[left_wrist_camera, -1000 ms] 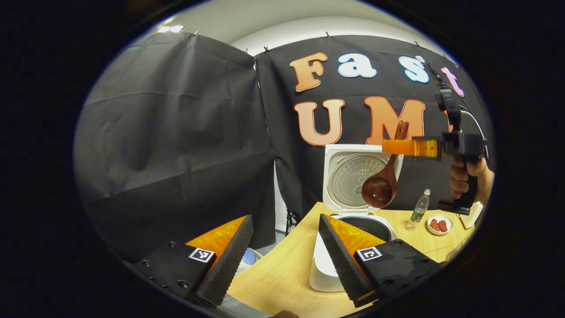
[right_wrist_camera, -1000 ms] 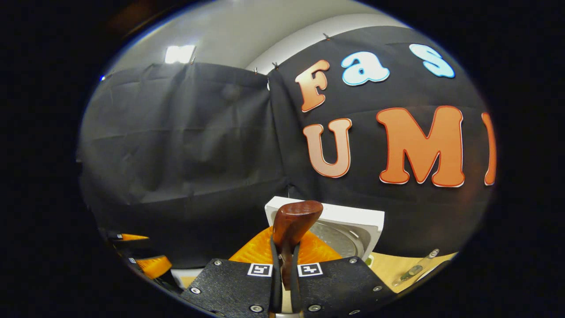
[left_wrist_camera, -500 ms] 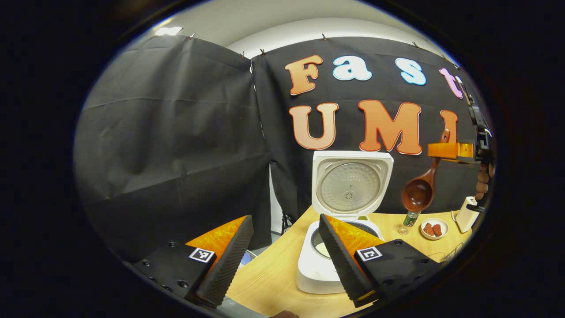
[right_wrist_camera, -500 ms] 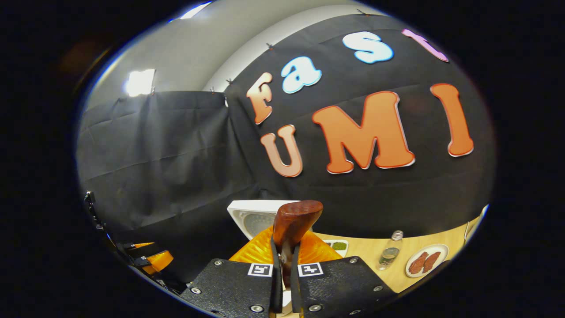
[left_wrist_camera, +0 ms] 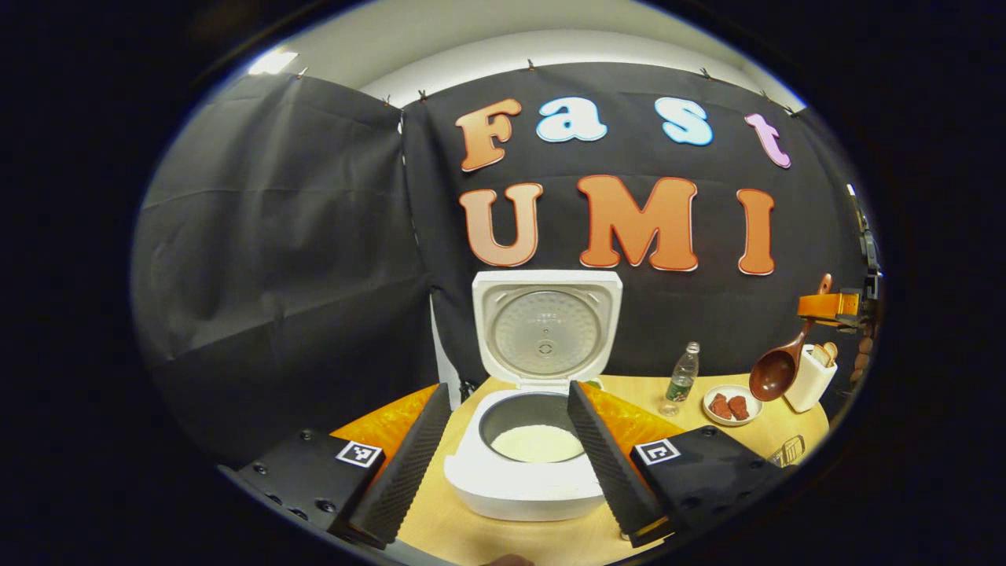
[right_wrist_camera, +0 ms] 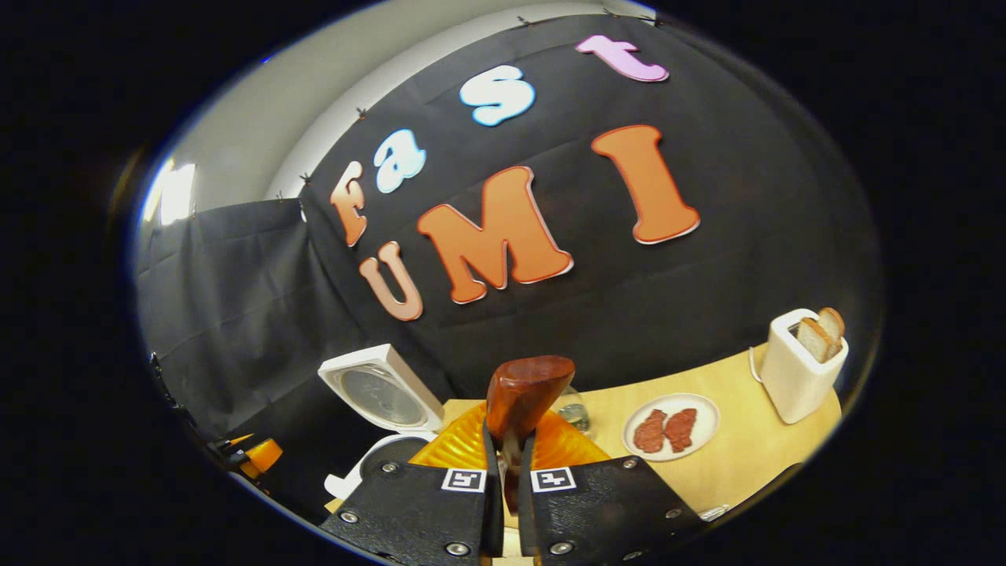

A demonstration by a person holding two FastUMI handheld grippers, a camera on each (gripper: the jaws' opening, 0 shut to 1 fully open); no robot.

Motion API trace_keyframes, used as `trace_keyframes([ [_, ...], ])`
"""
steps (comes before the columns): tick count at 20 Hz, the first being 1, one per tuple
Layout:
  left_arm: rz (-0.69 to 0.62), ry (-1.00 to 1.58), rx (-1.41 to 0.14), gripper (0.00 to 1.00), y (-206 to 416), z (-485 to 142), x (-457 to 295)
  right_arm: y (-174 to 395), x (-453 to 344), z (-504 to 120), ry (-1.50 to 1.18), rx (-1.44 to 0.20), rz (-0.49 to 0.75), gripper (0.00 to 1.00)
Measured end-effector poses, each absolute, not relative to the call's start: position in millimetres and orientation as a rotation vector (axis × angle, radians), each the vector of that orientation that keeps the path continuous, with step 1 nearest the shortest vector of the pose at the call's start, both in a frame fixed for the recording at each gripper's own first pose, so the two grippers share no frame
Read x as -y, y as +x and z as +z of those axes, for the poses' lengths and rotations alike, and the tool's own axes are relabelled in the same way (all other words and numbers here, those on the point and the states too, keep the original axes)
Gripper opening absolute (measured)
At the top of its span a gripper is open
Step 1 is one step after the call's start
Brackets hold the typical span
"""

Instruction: Close the left gripper, press the button to open the rice cooker; take a wooden spoon from the chopstick holder with the right hand, scoop a spoonful of rice and pour it into the rice cooker, then put the wooden spoon back into the chopstick holder.

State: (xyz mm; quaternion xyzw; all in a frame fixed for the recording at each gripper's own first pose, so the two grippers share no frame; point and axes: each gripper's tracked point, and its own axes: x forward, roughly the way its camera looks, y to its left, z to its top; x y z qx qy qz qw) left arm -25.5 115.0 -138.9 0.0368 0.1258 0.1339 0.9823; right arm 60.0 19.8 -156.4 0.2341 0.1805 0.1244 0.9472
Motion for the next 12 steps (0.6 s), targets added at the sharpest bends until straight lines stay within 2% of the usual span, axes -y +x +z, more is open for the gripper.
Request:
trace_keyframes([
  [2,0.252,0.077,-0.256,1.0,-23,-137,-99,42,15,-176,0.488,-0.395,0.195,0.07],
  [3,0.246,0.074,-0.259,0.96,-22,-136,-92,33,31,-187,0.493,-0.411,0.166,0.07],
  [5,0.235,0.061,-0.267,1.0,-21,-138,-79,17,63,-212,0.496,-0.449,0.097,0.07],
  [7,0.232,0.045,-0.277,1.0,-19,-141,-70,-6,87,-237,0.491,-0.486,0.035,0.07],
  [8,0.229,0.039,-0.285,0.96,-18,-142,-65,-15,97,-247,0.489,-0.498,0.006,0.07],
  [10,0.223,0.035,-0.292,1.0,-15,-142,-56,-31,112,-263,0.498,-0.517,-0.037,0.07],
  [12,0.221,0.042,-0.287,0.96,-12,-138,-49,-40,121,-276,0.52,-0.527,-0.066,0.07],
])
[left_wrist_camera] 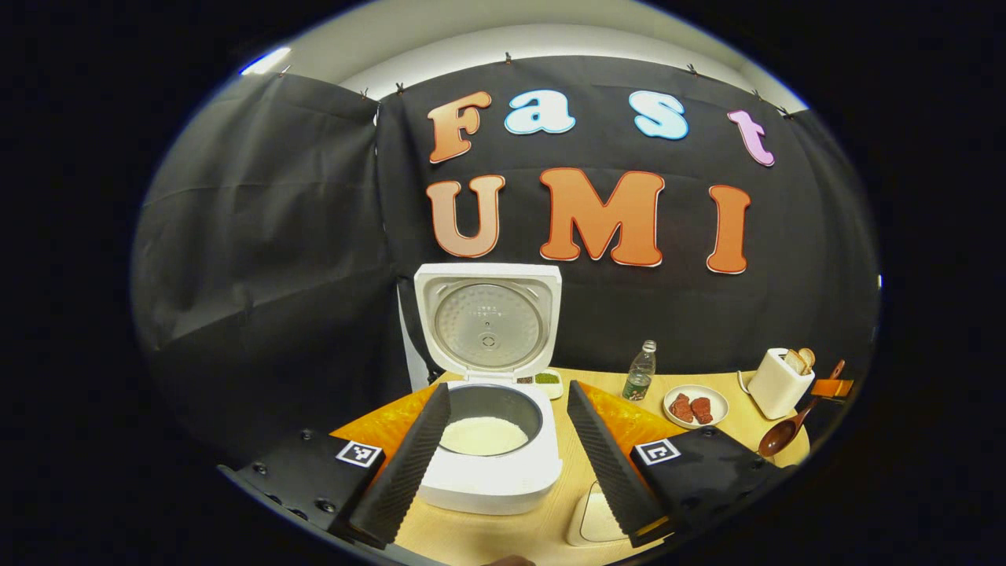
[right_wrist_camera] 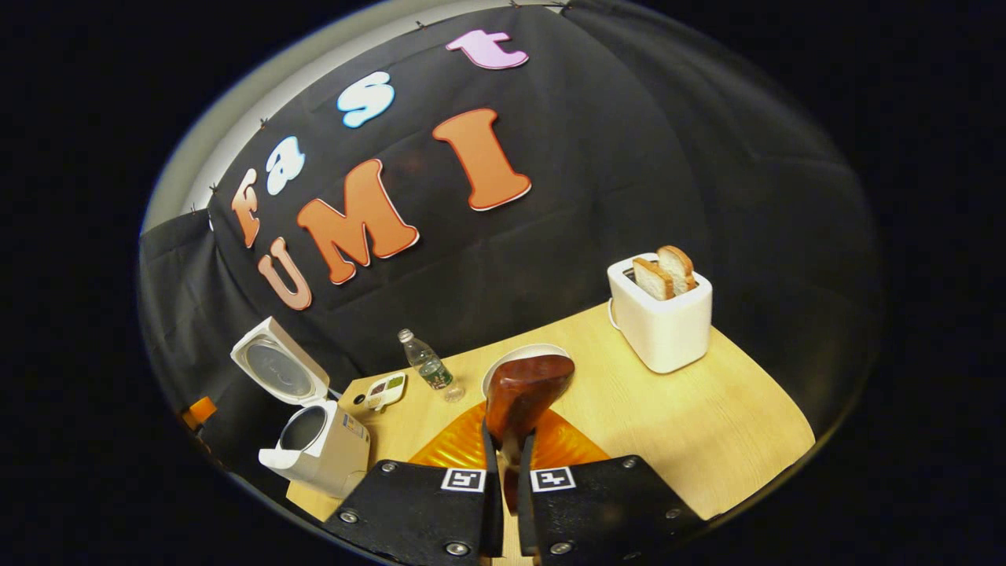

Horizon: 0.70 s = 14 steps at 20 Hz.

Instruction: Close the left gripper, press the button to open the rice cooker; take a wooden spoon from the chopstick holder with the right hand, scoop a spoonful of rice and pour it into the rice cooker, then put the wooden spoon back into the chopstick holder.

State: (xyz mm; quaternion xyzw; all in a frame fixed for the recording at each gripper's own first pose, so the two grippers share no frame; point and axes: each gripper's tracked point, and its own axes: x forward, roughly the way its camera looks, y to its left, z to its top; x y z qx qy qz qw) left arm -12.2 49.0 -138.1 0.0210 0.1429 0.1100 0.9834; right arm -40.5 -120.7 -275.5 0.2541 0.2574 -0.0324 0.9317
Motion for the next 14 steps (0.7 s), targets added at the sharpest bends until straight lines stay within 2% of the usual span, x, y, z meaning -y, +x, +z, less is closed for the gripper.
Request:
trace_keyframes([
  [1,0.217,0.045,-0.285,1.0,-11,-136,-45,-44,124,-283,0.528,-0.53,-0.081,0.07],
  [2,0.212,0.043,-0.283,0.96,-10,-135,-42,-47,128,-291,0.535,-0.535,-0.1,0.07],
  [7,0.193,0.026,-0.295,0.96,-7,-138,-34,-63,126,-335,0.561,-0.584,-0.154,0.08],
  [9,0.195,0.023,-0.305,1.0,-8,-141,-35,-64,121,-346,0.58,-0.591,-0.165,0.1],
  [10,0.198,0.025,-0.307,0.96,-9,-141,-37,-64,117,-352,0.593,-0.596,-0.165,0.1],
  [11,0.2,0.026,-0.309,1.0,-8,-141,-39,-67,114,-359,0.598,-0.613,-0.176,0.12],
  [12,0.203,0.026,-0.322,0.96,-6,-146,-42,-67,113,-367,0.61,-0.627,-0.186,0.13],
  [14,0.198,0.003,-0.354,1.0,-4,-155,-42,-66,113,-374,0.645,-0.656,-0.196,0.16],
])
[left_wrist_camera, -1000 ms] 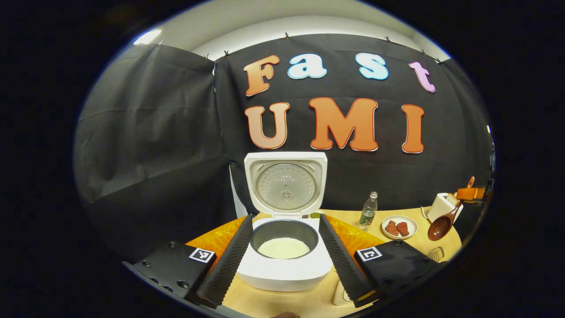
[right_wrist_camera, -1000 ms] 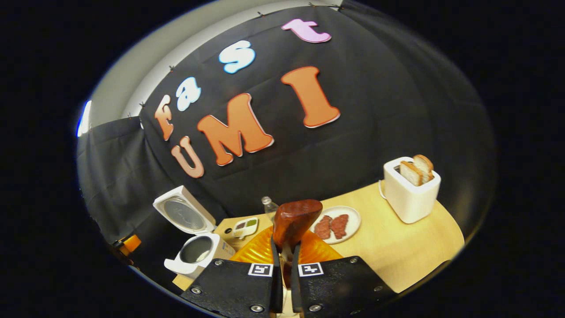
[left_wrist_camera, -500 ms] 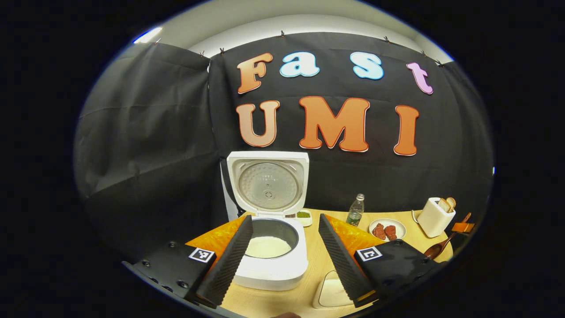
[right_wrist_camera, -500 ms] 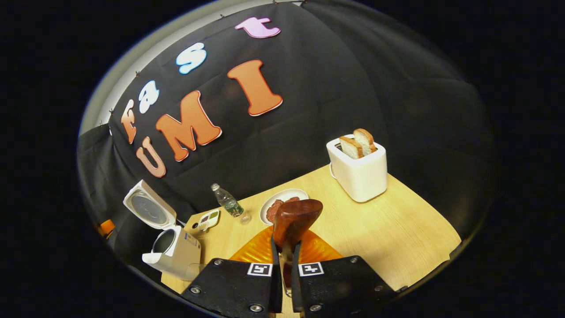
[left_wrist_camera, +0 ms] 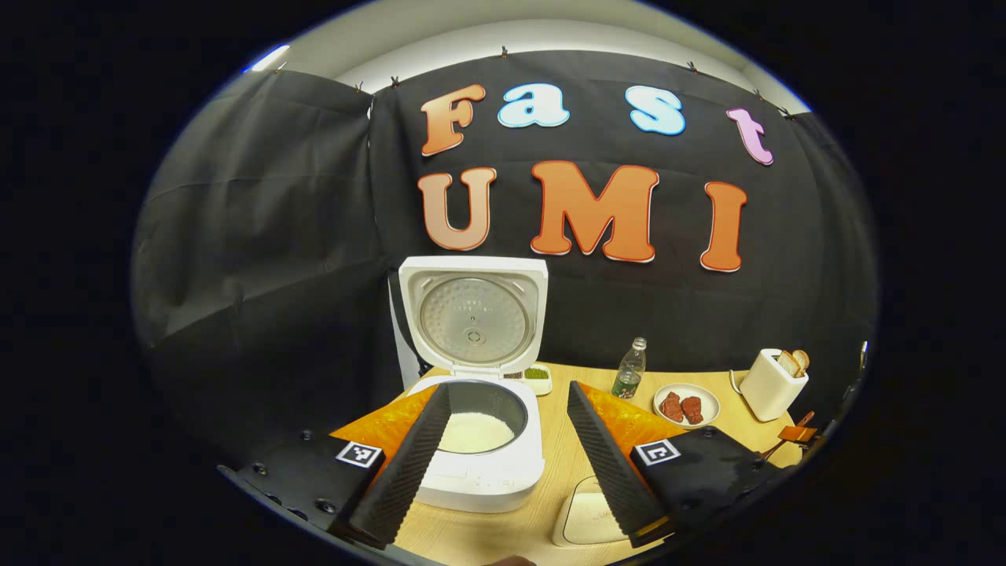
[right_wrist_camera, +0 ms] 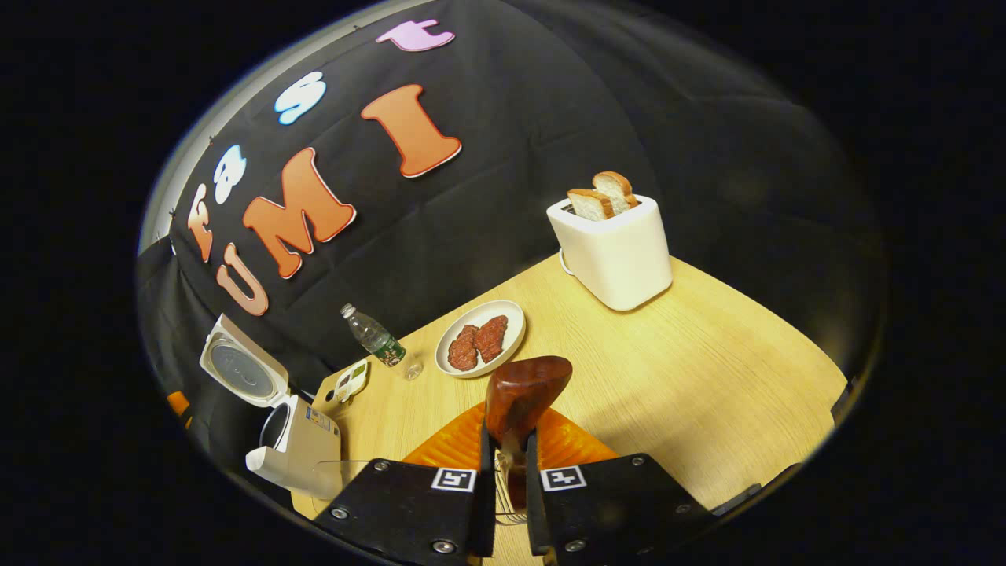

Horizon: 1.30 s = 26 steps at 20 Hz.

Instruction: Close the left gripper, press the button to open the rice cooker; take a wooden spoon from the chopstick holder with the right hand, scoop a spoonful of rice and pour it into the rice cooker, then put the wooden spoon back into the chopstick holder.

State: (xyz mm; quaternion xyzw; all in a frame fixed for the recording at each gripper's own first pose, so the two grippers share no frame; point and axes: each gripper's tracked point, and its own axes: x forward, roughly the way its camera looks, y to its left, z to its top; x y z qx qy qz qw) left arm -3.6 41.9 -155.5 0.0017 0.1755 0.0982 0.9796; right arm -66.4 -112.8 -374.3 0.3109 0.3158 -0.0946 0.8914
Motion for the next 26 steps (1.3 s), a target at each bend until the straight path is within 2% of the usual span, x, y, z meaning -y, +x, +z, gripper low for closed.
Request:
trace_keyframes([
  [3,0.2,-0.017,-0.378,0.97,-1,-161,-44,-68,113,-376,0.68,-0.676,-0.208,0.21],
  [6,0.202,-0.011,-0.369,1.0,1,-160,-46,-71,112,-374,0.703,-0.697,-0.207,0.25],
  [8,0.202,-0.01,-0.357,1.0,5,-156,-49,-72,114,-372,0.695,-0.715,-0.208,0.37],
  [9,0.202,-0.009,-0.35,0.96,9,-153,-51,-72,114,-370,0.684,-0.72,-0.209,0.51],
  [10,0.202,-0.008,-0.34,1.0,13,-148,-54,-70,118,-365,0.671,-0.716,-0.213,0.48],
  [11,0.195,-0.01,-0.333,1.0,18,-143,-57,-67,123,-358,0.651,-0.706,-0.219,0.7],
  [13,0.189,-0.004,-0.304,1.0,31,-124,-63,-64,133,-343,0.6,-0.685,-0.234,0.84],
  [15,0.183,0.014,-0.266,0.96,51,-98,-69,-60,142,-323,0.534,-0.656,-0.241,0.92],
  [16,0.186,0.016,-0.25,0.99,62,-86,-72,-57,144,-312,0.501,-0.635,-0.238,0.93],
  [17,0.187,0.014,-0.232,0.96,72,-74,-75,-60,149,-299,0.464,-0.614,-0.231,0.93],
  [21,0.206,0.032,-0.217,0.96,110,-45,-93,-45,139,-245,0.344,-0.538,-0.19,0.94],
  [26,0.239,-0.022,-0.263,0.98,162,-43,-127,-32,126,-203,0.3,-0.481,-0.161,0.95],
])
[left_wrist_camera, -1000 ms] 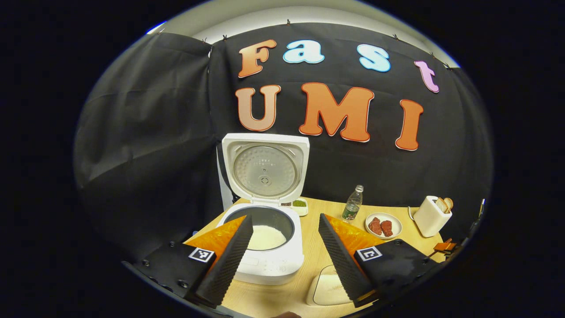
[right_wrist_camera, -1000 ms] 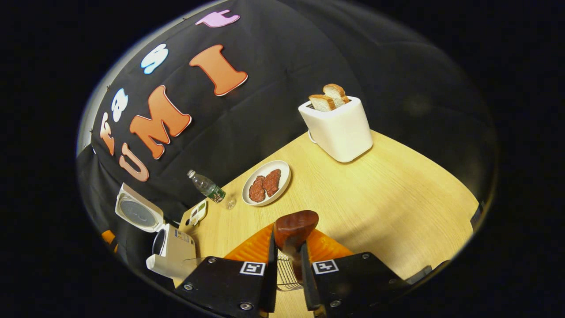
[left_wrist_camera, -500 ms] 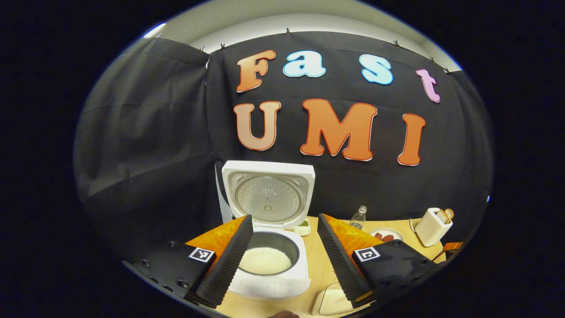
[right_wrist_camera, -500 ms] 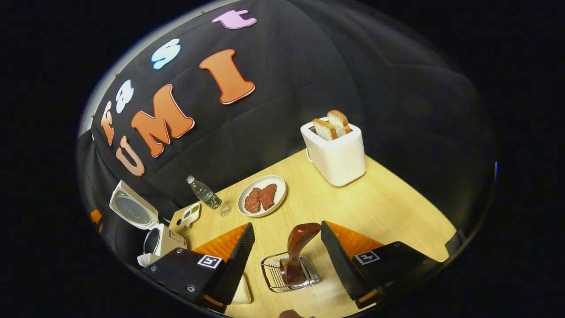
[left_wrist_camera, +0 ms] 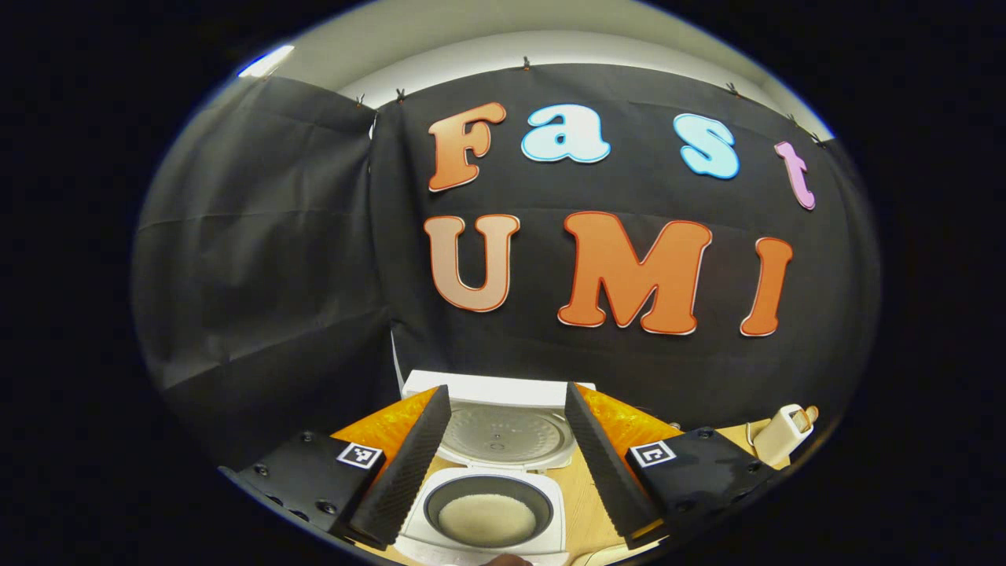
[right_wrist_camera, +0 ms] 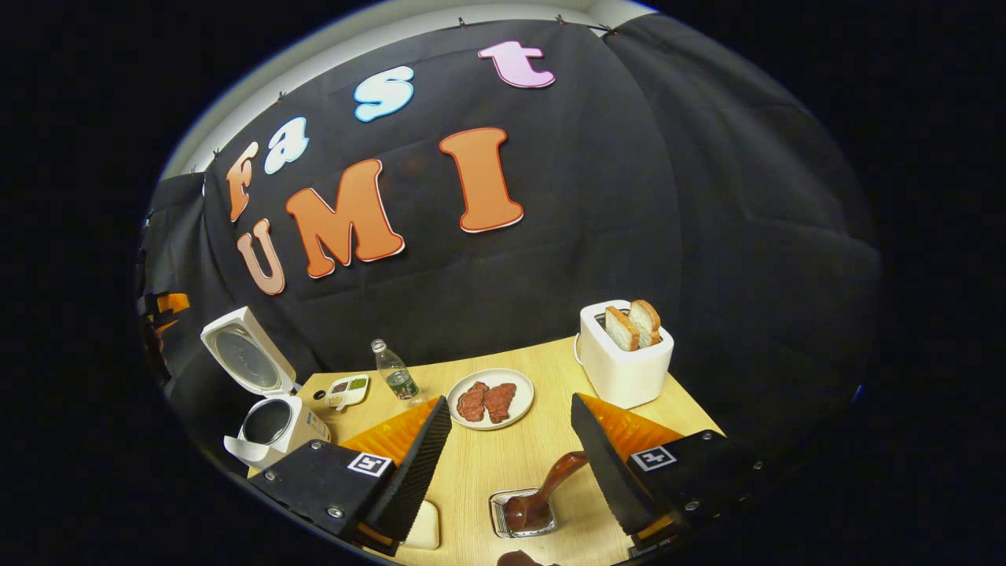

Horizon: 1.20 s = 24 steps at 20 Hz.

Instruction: Close the left gripper, press the button to open the rice cooker; take a wooden spoon from the chopstick holder with the right hand, scoop a spoonful of rice and pour it into the rice cooker, then put the wooden spoon back into the chopstick holder.

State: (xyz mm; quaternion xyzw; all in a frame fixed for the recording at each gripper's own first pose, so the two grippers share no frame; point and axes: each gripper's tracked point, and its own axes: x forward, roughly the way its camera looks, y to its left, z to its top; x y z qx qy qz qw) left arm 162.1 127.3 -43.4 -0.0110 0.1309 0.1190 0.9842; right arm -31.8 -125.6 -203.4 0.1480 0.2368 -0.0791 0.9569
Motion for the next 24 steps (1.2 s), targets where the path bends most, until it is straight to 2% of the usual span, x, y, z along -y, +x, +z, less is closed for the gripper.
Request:
trace_keyframes([
  [1,0.251,-0.03,-0.283,0.96,172,-47,-135,-31,126,-197,0.292,-0.468,-0.166,0.95],
  [3,0.245,-0.036,-0.303,0.99,196,-56,-153,-27,124,-189,0.27,-0.455,-0.166,0.95],
  [6,0.214,-0.156,-0.424,0.98,224,-93,-164,-26,125,-177,0.255,-0.432,-0.174,0.95],
  [7,0.2,-0.164,-0.411,0.98,235,-94,-167,-26,125,-174,0.255,-0.424,-0.18,0.95],
  [9,0.175,-0.115,-0.36,1.0,256,-80,-164,-27,125,-175,0.256,-0.424,-0.186,0.95],
  [11,0.214,0.014,-0.344,0.99,278,-73,-172,-27,124,-179,0.249,-0.435,-0.186,0.95],
  [14,0.259,0.119,-0.416,1.0,299,-98,-176,-23,118,-182,0.25,-0.452,-0.171,0.95],
  [16,0.277,0.114,-0.484,0.99,302,-119,-181,-19,112,-184,0.253,-0.468,-0.155,0.95],
  [18,0.3,0.089,-0.476,1.0,303,-119,-190,-14,105,-183,0.257,-0.475,-0.136,0.95],
  [24,0.311,0.065,-0.549,1.0,260,-128,-184,-6,79,-198,0.266,-0.51,-0.074,0.95],
])
